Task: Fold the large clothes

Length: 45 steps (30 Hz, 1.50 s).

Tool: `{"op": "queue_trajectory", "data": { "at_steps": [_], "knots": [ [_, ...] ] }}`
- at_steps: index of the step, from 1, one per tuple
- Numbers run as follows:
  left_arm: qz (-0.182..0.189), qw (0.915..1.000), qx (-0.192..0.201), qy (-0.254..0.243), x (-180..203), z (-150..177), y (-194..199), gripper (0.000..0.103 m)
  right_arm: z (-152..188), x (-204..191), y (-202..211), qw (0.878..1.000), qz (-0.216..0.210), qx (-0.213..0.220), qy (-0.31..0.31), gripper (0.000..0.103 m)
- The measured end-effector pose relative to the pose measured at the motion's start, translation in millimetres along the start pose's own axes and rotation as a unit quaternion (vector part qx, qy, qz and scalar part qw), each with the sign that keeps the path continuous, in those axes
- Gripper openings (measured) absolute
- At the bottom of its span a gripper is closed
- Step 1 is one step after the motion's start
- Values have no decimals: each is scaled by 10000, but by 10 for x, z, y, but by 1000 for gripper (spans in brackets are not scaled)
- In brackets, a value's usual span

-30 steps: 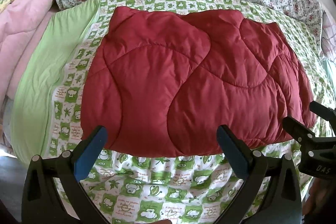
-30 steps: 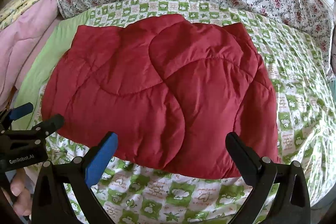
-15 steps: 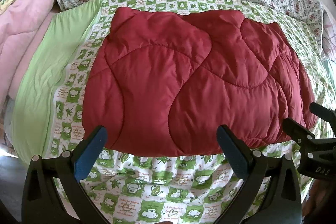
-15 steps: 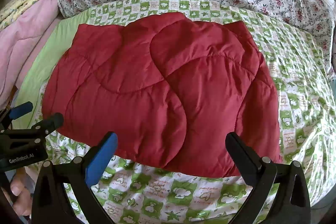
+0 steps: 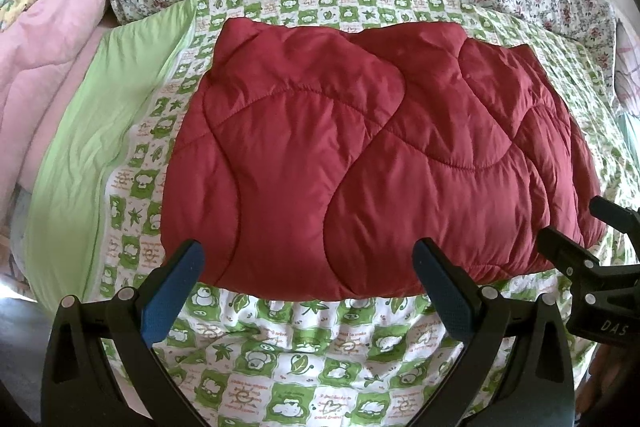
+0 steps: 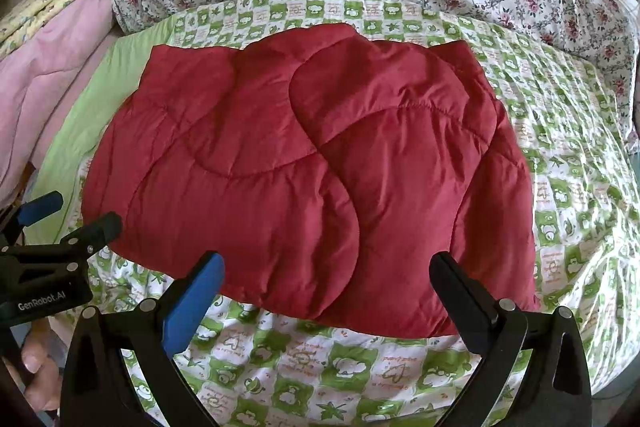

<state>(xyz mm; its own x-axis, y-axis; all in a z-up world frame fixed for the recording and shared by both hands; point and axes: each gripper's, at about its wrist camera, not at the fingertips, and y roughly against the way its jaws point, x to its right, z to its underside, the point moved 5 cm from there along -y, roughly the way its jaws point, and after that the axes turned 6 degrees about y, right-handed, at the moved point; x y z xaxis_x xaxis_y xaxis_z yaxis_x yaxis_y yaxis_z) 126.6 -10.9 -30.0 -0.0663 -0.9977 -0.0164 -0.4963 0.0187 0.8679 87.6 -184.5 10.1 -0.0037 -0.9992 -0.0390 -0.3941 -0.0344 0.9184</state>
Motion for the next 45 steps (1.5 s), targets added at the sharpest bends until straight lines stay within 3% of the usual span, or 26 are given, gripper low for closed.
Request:
{"op": "queue_trajectory", "data": {
  "at_steps": [45],
  "knots": [
    [-86, 9999, 111, -15, 2, -11, 25, 103, -63, -44, 58, 10000, -50, 56, 17, 103]
  ]
}}
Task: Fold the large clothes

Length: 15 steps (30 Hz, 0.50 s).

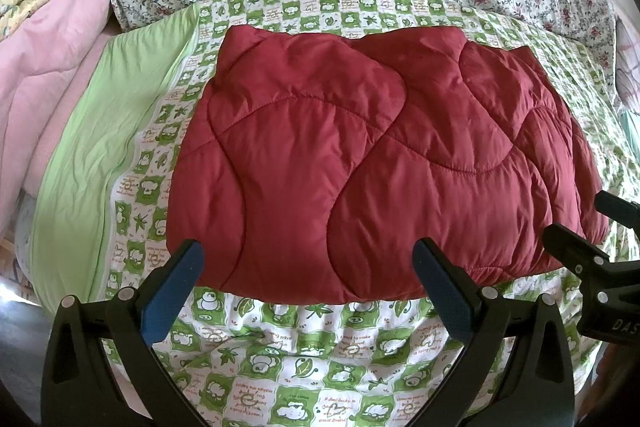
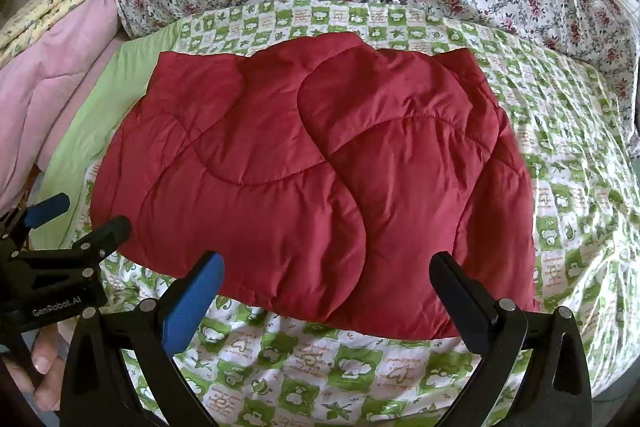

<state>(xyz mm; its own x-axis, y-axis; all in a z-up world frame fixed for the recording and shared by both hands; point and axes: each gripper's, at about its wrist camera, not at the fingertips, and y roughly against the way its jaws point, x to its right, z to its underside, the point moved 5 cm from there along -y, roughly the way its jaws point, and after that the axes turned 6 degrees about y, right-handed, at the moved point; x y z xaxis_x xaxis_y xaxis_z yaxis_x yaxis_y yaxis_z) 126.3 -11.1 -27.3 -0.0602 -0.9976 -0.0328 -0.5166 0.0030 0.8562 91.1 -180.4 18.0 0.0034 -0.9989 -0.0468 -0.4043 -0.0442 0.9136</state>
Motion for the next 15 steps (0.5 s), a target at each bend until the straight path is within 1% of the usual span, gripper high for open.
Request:
{"op": "queue_trajectory", "data": {
  "at_steps": [15],
  "knots": [
    [46, 10000, -29, 41, -35, -17, -46, 103, 11, 53, -36, 10000, -42, -11, -41, 103]
  ]
}}
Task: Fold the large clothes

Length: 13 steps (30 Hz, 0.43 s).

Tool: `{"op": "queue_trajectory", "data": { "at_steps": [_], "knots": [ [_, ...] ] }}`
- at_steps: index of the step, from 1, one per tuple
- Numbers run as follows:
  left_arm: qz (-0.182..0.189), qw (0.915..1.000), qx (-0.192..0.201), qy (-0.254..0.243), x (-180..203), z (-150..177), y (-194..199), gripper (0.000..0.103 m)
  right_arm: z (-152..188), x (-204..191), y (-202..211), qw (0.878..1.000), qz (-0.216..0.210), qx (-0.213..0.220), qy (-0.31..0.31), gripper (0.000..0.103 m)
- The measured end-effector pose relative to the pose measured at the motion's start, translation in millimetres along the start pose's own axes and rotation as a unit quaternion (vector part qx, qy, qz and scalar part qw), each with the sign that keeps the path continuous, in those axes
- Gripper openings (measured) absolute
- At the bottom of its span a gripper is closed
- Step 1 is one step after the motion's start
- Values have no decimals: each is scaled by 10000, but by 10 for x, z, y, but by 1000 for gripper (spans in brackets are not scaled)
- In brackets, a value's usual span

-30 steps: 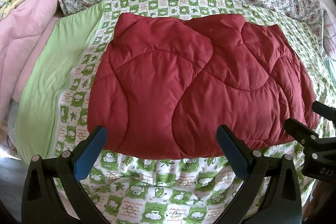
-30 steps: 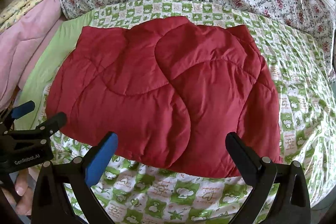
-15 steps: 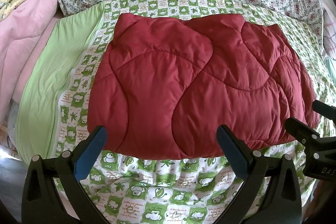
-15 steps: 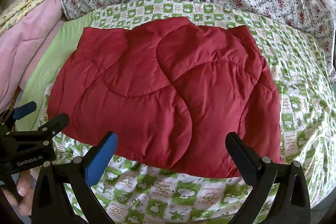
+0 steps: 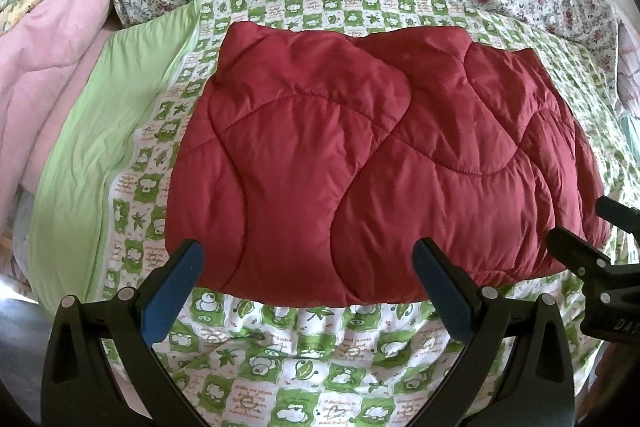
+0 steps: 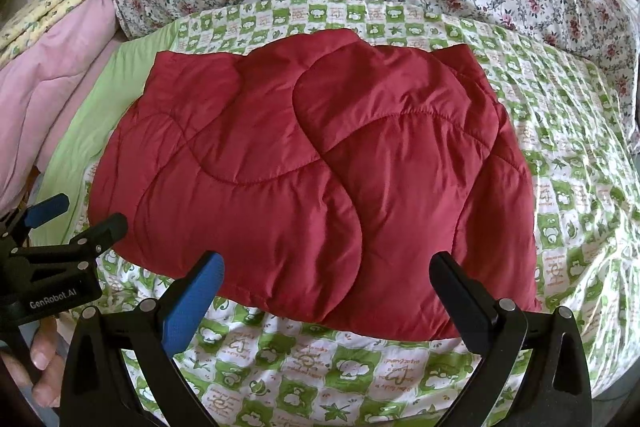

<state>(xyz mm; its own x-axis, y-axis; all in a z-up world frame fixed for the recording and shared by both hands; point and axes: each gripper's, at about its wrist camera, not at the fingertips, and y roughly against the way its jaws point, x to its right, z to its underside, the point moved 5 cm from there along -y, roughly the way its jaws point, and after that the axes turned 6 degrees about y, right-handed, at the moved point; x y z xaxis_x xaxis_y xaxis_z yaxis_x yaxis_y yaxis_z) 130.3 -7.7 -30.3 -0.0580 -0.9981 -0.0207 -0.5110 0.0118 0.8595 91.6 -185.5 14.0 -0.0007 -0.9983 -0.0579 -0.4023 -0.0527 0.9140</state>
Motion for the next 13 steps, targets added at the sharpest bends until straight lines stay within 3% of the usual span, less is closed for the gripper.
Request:
{"op": "queue_trajectory", "data": {
  "at_steps": [13],
  "knots": [
    [89, 9999, 86, -18, 46, -7, 80, 103, 5, 5, 20, 10000, -63, 44, 19, 103]
  ]
}}
